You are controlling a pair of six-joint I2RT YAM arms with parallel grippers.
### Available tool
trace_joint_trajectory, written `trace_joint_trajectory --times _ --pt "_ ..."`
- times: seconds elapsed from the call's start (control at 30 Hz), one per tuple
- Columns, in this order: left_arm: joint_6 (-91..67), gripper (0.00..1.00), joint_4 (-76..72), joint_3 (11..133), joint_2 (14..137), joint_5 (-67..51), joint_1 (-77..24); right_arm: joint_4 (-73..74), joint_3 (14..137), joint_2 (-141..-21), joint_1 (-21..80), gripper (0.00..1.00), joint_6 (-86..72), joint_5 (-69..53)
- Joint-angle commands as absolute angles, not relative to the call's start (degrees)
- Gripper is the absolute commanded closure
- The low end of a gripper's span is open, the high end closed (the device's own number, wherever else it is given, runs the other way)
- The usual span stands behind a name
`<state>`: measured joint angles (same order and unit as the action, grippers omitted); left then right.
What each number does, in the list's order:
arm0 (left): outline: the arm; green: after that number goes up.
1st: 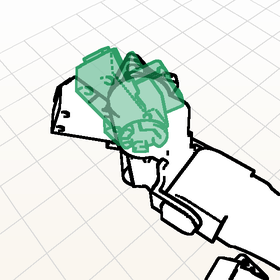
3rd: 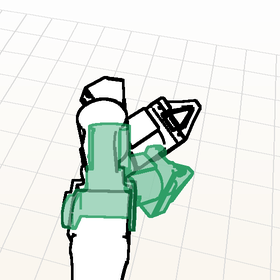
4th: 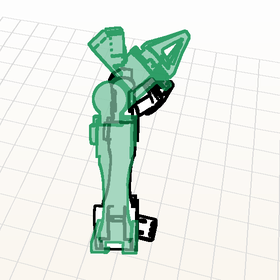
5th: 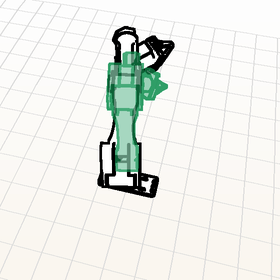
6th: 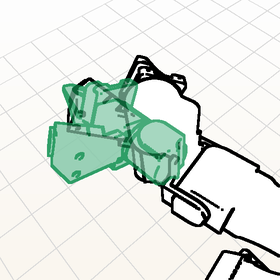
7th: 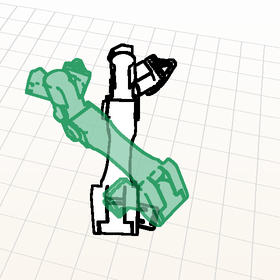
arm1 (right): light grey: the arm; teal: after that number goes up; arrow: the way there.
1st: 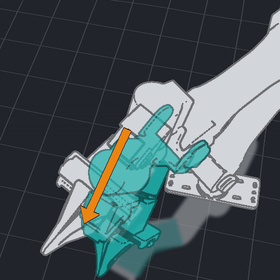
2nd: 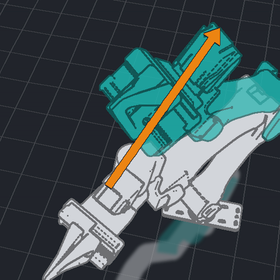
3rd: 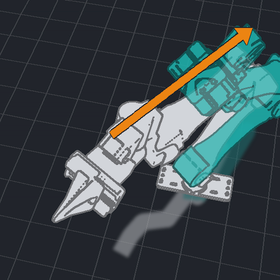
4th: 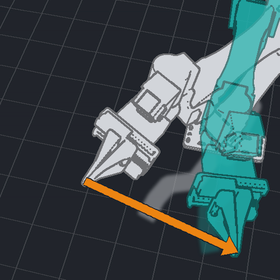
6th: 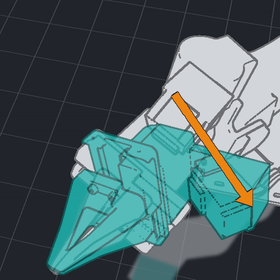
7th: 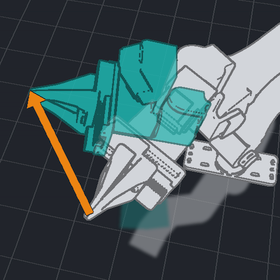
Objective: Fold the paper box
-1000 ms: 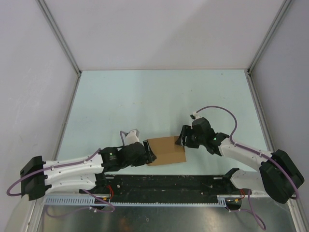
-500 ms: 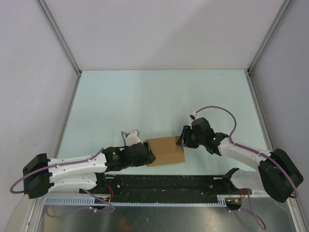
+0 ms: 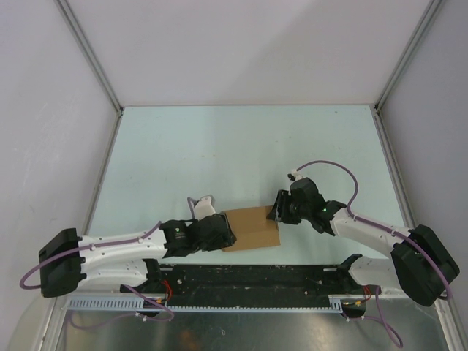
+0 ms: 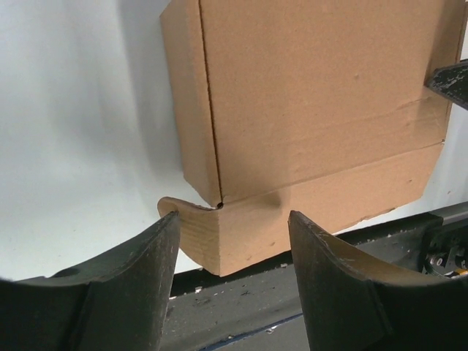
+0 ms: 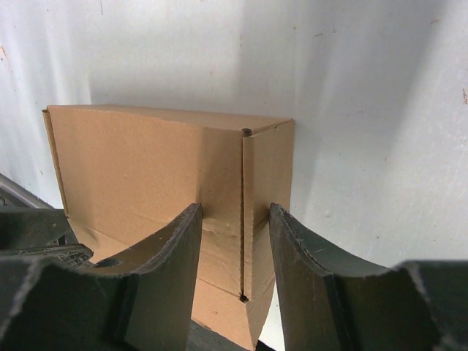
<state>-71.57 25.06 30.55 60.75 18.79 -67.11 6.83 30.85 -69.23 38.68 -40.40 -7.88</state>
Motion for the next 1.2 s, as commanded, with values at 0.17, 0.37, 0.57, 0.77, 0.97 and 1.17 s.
trace_joint_trajectory --times 0.17,0.37,0.57,0.77,0.97,1.17 --pt "-71.4 0.36 25.2 33.8 62.5 19.0 -67.5 5.4 30.8 -69.3 39.0 0.54 -40.3 -7.7" --pt "-70.8 0.37 25.3 33.7 63.5 18.5 -67.4 5.4 30.8 -69.3 39.0 0.54 -40.3 -7.7" --pt "-70.2 0.39 25.3 34.7 64.8 18.3 -67.5 5.4 30.9 -69.3 39.1 0.54 -40.3 -7.7" --pt "-70.0 0.41 25.2 35.3 65.2 18.5 -67.5 5.4 30.8 -69.3 39.1 0.54 -40.3 -7.8" --pt "-69.9 0.42 24.8 35.5 65.6 18.2 -67.5 5.5 30.8 -69.3 39.1 0.55 -40.2 -7.8" --pt "-69.8 0.46 23.7 35.7 65.6 18.0 -67.4 5.5 30.8 -69.3 39.2 0.54 -40.3 -8.0"
